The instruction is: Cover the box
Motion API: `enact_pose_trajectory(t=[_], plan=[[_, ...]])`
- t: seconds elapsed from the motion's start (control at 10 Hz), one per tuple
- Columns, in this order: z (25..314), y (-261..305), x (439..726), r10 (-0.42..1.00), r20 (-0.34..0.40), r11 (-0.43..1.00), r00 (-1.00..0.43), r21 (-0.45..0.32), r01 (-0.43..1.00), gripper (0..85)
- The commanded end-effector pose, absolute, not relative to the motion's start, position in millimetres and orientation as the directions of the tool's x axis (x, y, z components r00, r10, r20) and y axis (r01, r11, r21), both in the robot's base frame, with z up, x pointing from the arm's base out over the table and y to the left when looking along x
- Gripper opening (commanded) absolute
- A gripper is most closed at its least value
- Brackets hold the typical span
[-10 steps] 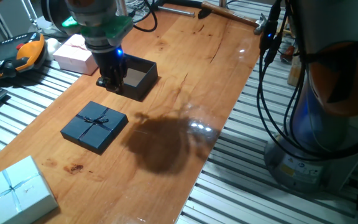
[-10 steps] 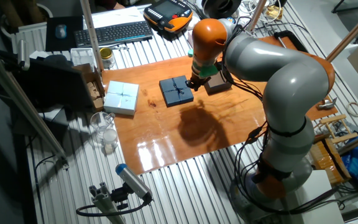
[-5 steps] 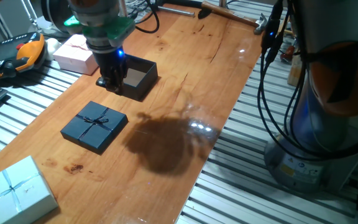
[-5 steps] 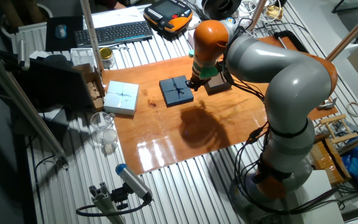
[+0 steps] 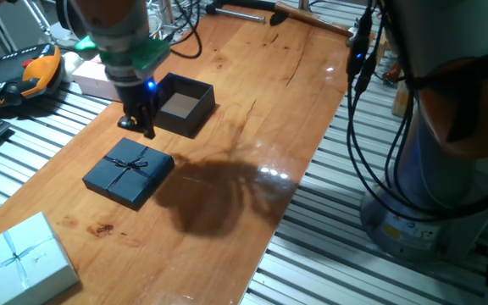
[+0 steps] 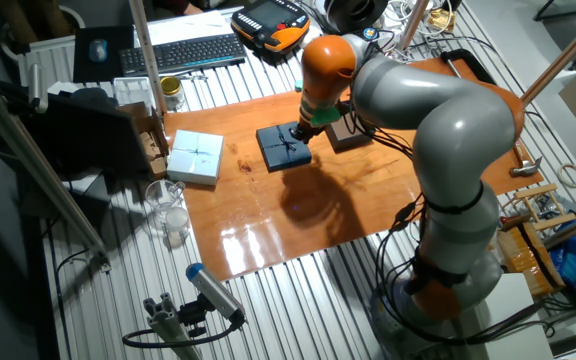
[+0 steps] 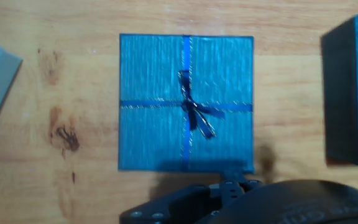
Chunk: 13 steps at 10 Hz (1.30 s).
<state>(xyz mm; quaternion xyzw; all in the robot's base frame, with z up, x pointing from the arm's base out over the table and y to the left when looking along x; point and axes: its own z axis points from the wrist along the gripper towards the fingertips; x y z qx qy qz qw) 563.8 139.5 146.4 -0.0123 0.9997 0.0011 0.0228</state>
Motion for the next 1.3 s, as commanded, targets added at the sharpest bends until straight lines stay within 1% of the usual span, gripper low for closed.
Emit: enact_pose_trajectory(t=[0.0,0.5,0.8,1.2], plan=[[141.7,142.5,566.9,-0.023,-0.051,1.0,-0.998,0.002,-0.024,0.0],[119.3,156.0,577.0,-0.009,-0.039,1.0,-0.999,0.017,-0.01,0.0],[113.6,158.7,580.9,-0.016,-0.059,1.0,-0.998,-0.002,-0.016,0.0],[101.9,159.8,587.5,-0.009,-0.065,1.0,-0.998,0.004,-0.01,0.0]])
